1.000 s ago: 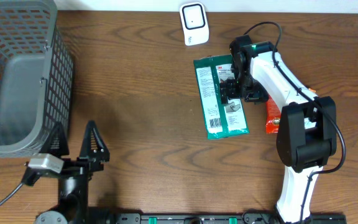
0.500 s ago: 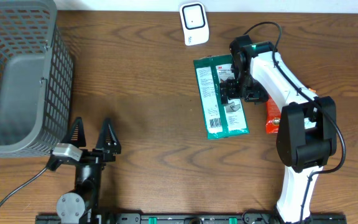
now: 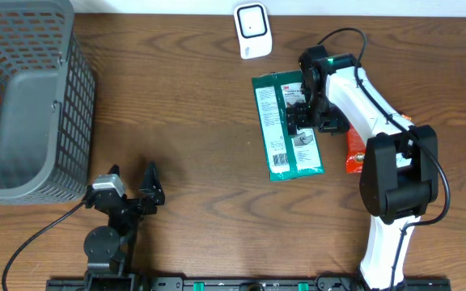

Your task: Scan the item barcode

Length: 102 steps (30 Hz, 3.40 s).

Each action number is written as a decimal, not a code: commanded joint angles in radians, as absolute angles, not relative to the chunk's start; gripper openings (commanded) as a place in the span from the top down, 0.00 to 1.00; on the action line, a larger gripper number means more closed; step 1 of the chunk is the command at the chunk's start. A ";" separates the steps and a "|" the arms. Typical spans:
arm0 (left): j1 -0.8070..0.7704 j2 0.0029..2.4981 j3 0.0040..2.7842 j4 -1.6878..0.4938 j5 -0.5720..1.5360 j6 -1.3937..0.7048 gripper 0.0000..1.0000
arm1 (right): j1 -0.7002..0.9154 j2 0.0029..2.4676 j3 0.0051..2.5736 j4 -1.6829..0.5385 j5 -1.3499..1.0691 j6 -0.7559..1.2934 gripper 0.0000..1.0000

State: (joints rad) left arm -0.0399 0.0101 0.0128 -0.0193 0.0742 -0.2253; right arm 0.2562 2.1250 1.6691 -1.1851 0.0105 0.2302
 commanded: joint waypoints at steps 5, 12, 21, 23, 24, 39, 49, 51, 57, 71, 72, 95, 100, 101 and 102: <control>-0.035 0.002 0.004 -0.065 0.086 -0.074 0.14 | 0.250 2.088 1.670 -1.185 0.018 0.228 0.01; -0.037 0.002 0.004 -0.064 0.086 -0.075 0.14 | 0.250 2.088 1.670 -1.185 0.018 0.228 0.01; -0.037 0.004 0.004 -0.064 0.086 -0.075 0.14 | 0.250 2.088 1.670 -1.185 0.018 0.228 0.01; -0.037 0.004 0.004 -0.064 0.086 -0.075 0.14 | 0.250 2.088 1.670 -1.185 0.018 0.228 0.01; -0.037 0.004 0.004 -0.064 0.086 -0.075 0.14 | 0.250 2.088 1.670 -1.185 0.018 0.228 0.01; -0.037 0.004 0.004 -0.064 0.086 -0.075 0.14 | 0.250 2.088 1.670 -1.185 0.018 0.228 0.01; -0.037 0.004 0.004 -0.064 0.086 -0.075 0.14 | 0.251 2.088 1.670 -1.185 0.018 0.228 0.01; -0.037 0.004 0.004 -0.064 0.086 -0.075 0.14 | 0.252 2.088 1.670 -1.185 0.018 0.228 0.01; -0.037 0.004 0.004 -0.064 0.086 -0.075 0.14 | 0.255 2.088 1.670 -1.185 0.018 0.228 0.01; -0.037 0.004 0.004 -0.064 0.086 -0.075 0.14 | 0.256 2.088 1.670 -1.185 0.018 0.228 0.01; -0.037 0.004 0.004 -0.064 0.086 -0.075 0.14 | 0.256 2.088 1.670 -1.185 0.018 0.228 0.01; -0.037 0.004 0.004 -0.064 0.086 -0.075 0.14 | 0.260 2.087 1.670 -1.185 0.018 0.228 0.01; -0.037 0.004 0.004 -0.064 0.086 -0.075 0.14 | 0.291 2.026 1.670 -1.185 0.018 0.228 0.01; -0.037 0.004 0.004 -0.064 0.086 -0.075 0.14 | 0.302 2.002 1.670 -1.185 0.018 0.228 0.01; -0.037 0.004 0.004 -0.064 0.086 -0.075 0.14 | 0.314 1.975 1.670 -1.185 0.018 0.228 0.01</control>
State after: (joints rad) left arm -0.0399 0.0101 0.0128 -0.0200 0.0723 -0.0917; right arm 0.2771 2.0876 1.6669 -1.1851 0.0143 0.2302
